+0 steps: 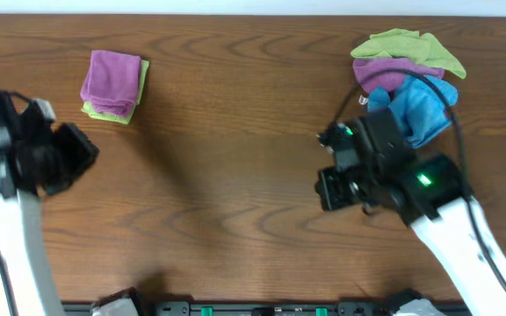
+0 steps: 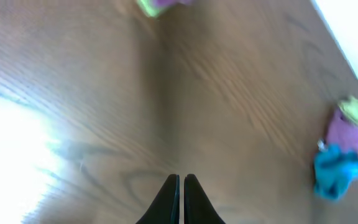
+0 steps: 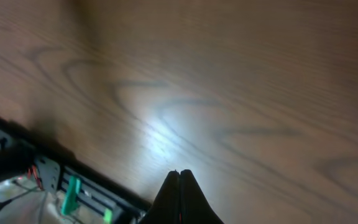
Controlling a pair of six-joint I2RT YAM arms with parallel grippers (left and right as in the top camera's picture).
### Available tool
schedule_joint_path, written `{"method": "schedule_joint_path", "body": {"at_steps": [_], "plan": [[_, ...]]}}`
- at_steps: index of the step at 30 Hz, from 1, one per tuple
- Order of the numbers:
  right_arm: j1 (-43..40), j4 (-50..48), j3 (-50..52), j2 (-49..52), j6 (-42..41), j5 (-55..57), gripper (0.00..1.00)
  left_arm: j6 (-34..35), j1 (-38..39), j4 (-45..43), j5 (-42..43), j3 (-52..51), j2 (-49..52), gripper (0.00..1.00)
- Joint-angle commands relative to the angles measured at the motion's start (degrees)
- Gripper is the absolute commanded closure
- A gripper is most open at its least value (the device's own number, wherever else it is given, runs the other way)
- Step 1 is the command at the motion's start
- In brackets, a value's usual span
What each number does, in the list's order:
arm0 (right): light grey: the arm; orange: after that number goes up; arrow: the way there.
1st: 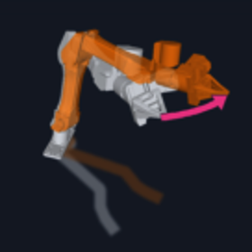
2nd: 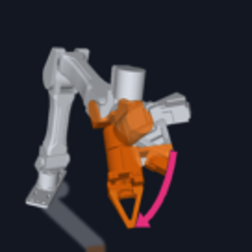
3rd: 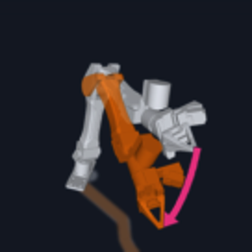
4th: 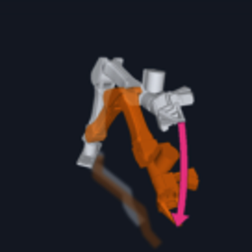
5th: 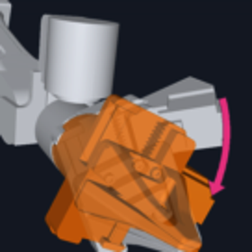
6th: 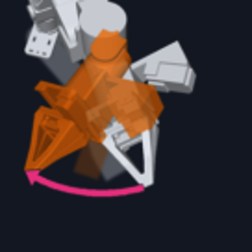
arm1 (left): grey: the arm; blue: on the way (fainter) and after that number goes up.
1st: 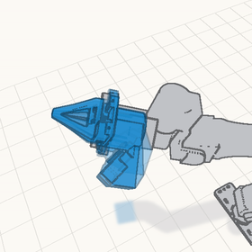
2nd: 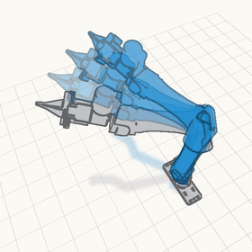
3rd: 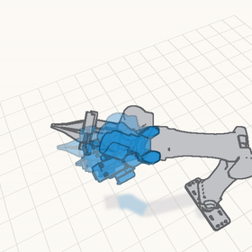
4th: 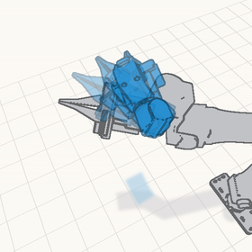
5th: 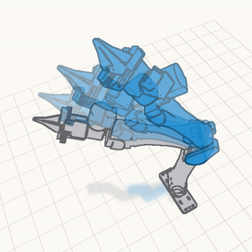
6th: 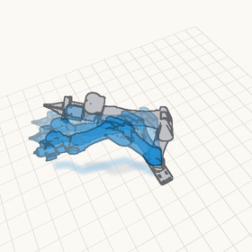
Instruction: Fold the cloth
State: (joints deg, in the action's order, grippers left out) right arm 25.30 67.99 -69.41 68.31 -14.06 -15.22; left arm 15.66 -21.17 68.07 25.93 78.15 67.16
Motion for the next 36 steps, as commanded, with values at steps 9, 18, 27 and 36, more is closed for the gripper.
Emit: {"method": "schedule_joint_path", "body": {"at_steps": [9, 18, 27, 36], "plan": [[0.0, 6.5, -0.9, -6.5, 0.9, 4.9, 0.01, -4.9, 1.4, 4.2, -3.8, 0.0, -30.1, 0.04], [0.0, 7.3, -0.9, -6.5, 0.9, 4.9, 0.01, -5.0, 1.4, 6.3, -3.6, 0.0, -37.0, 0.05], [0.0, 7.3, -0.9, -6.5, 0.9, 4.9, 0.01, -5.0, 1.7, 9.5, -3.8, 0.0, -37.0, 0.05], [0.0, 7.3, -0.9, -6.5, 0.9, 4.9, 0.01, -10.4, 14.8, 5.9, -21.1, -4.4, -38.8, 0.05]]}}
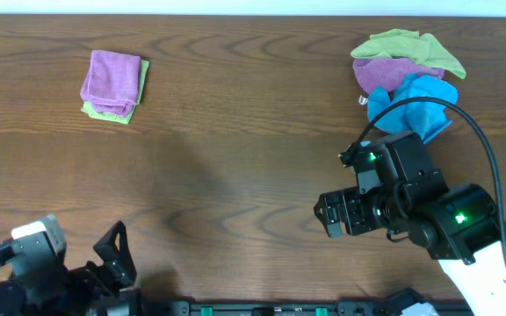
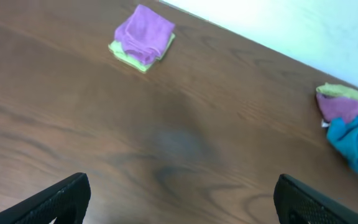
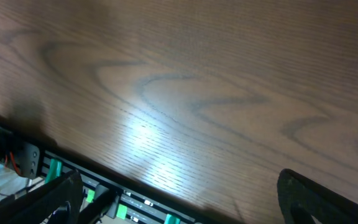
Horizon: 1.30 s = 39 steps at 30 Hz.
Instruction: Fold the cloth
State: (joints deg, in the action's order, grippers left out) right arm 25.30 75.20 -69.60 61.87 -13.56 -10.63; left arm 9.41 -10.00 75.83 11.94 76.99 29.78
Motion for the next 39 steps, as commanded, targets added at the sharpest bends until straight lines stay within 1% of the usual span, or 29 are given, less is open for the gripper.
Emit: {"method": "schedule_joint_path", "body": {"at_steps": [1, 2, 4, 7, 13, 19, 27, 39], "plan": [[0.0, 0.0, -0.7, 0.0, 0.4, 0.3, 0.01, -6.7, 5.1, -4.3, -7.5, -5.5, -2.5, 0.05], [0.0, 0.0, -0.7, 0.0, 0.4, 0.3, 0.01, -9.8, 6.4, -7.5, -7.5, -8.6, -4.2, 0.05], [0.0, 0.0, -0.7, 0.0, 0.4, 0.3, 0.01, -13.6, 7.7, -13.0, -7.5, -14.3, -6.9, 0.05], [0.0, 0.0, -0.7, 0.0, 0.4, 0.3, 0.01, -15.9, 7.9, -20.5, -7.5, -24.2, -11.5, 0.04], [0.0, 0.0, -0.7, 0.0, 0.4, 0.3, 0.01, -15.8, 7.9, -30.5, -7.5, -41.9, -19.3, 0.05], [0.0, 0.0, -0.7, 0.0, 0.4, 0.3, 0.01, -13.4, 7.8, -36.1, -7.5, -54.6, -26.3, 0.05], [0.0, 0.0, -0.7, 0.0, 0.4, 0.3, 0.01, -13.4, 7.8, -36.8, -8.6, -60.5, -29.6, 0.05], [0.0, 0.0, -0.7, 0.0, 0.4, 0.3, 0.01, -13.4, 7.7, -36.4, -9.4, -65.3, -29.6, 0.04]]}}
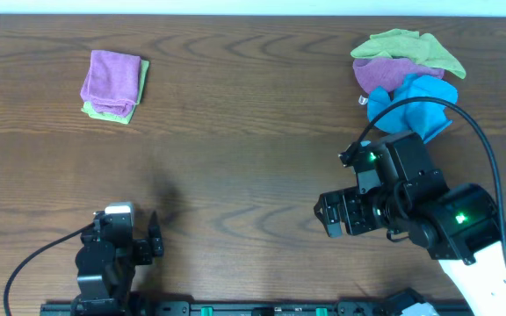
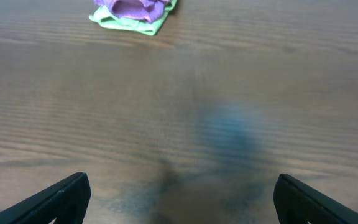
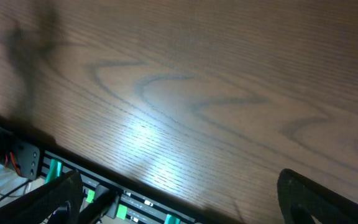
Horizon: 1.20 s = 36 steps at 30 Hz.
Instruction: Fold the cloth
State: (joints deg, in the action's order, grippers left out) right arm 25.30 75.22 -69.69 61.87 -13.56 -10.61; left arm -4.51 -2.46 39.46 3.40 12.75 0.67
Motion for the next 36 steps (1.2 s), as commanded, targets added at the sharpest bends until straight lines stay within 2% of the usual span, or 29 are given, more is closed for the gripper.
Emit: {"method": "schedule_joint_path", "body": {"at_steps": [1, 36], "plan": [[0.0, 0.0, -0.6, 0.0, 0.4, 0.3, 0.01, 0.5, 0.2, 0.0, -0.9, -1.4, -0.5, 0.05], [0.0, 0.0, -0.6, 0.0, 0.4, 0.3, 0.01, 0.9, 0.1, 1.2, -1.1, -3.6, -0.5, 0.05]]}}
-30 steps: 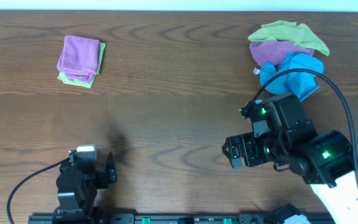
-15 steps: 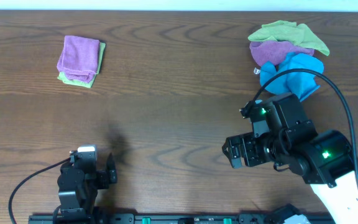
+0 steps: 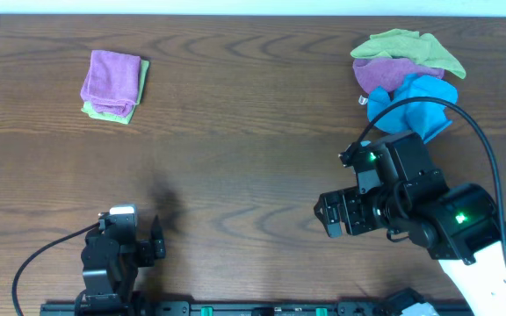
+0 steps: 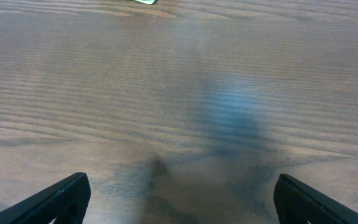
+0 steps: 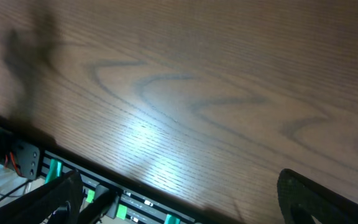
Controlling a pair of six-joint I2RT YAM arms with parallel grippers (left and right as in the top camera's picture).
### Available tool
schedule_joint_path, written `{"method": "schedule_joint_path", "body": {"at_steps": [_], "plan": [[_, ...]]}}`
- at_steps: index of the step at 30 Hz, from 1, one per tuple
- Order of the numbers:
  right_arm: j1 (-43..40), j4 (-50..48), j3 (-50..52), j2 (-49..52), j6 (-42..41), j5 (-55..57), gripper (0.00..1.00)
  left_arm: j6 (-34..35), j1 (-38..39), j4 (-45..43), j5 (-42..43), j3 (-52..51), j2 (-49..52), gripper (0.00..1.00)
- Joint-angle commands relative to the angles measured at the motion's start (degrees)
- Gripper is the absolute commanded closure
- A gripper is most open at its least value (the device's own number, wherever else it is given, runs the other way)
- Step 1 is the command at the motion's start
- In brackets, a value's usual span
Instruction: Fold the cloth
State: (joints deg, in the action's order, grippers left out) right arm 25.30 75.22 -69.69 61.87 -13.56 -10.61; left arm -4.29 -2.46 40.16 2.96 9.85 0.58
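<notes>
A folded purple cloth [image 3: 112,77] lies on a folded green one [image 3: 139,83] at the table's far left; only a green sliver [image 4: 143,2] shows in the left wrist view. At the far right is a crumpled pile: a green cloth [image 3: 407,46], a purple cloth [image 3: 392,75] and a blue cloth [image 3: 413,104]. My left gripper [image 3: 152,246] sits low at the front left edge, open and empty, fingers [image 4: 67,198] wide apart over bare wood. My right gripper [image 3: 328,215] hangs open and empty in front of the pile, fingers [image 5: 316,193] spread.
The wooden table [image 3: 253,158] runs the full width of the view. A black rail with green clips [image 5: 107,200] lines the front edge under the right wrist. A black cable [image 3: 473,132] arcs over the right arm, beside the blue cloth.
My left arm has shifted slightly at the front edge, and the folded stack has slid almost out of the top of its wrist view. The right arm has not moved.
Both grippers were shut, the left at the table's left side, the right mid-right. Then both were open, with the left arm drawn back to the front left corner. It then sat low at the front edge, where it stays. No cloth has moved.
</notes>
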Motion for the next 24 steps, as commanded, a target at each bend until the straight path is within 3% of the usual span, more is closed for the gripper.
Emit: {"method": "schedule_joint_path", "body": {"at_steps": [1, 8, 13, 16, 24], "plan": [[0.0, 0.0, -0.6, 0.0, 0.3, 0.3, 0.01, 0.6, 0.1, 0.5, -0.6, -0.7, -0.4, 0.05], [0.0, -0.5, -0.5, 0.0, 1.8, 2.0, 0.01, 0.6, 0.1, 0.5, -0.6, -0.7, -0.4, 0.05], [-0.6, -14.6, 1.3, -0.7, 10.4, 13.5, 0.01, 0.6, 0.1, 0.5, -0.6, -0.7, -0.4, 0.05], [-3.8, -22.4, 5.4, -5.6, 15.1, 14.3, 0.01, 0.6, 0.1, 0.5, -0.6, -0.7, -0.4, 0.05], [-18.3, -33.1, 24.1, -24.8, 15.1, 13.4, 0.01, 0.6, 0.1, 0.5, -0.6, -0.7, -0.4, 0.05]]}}
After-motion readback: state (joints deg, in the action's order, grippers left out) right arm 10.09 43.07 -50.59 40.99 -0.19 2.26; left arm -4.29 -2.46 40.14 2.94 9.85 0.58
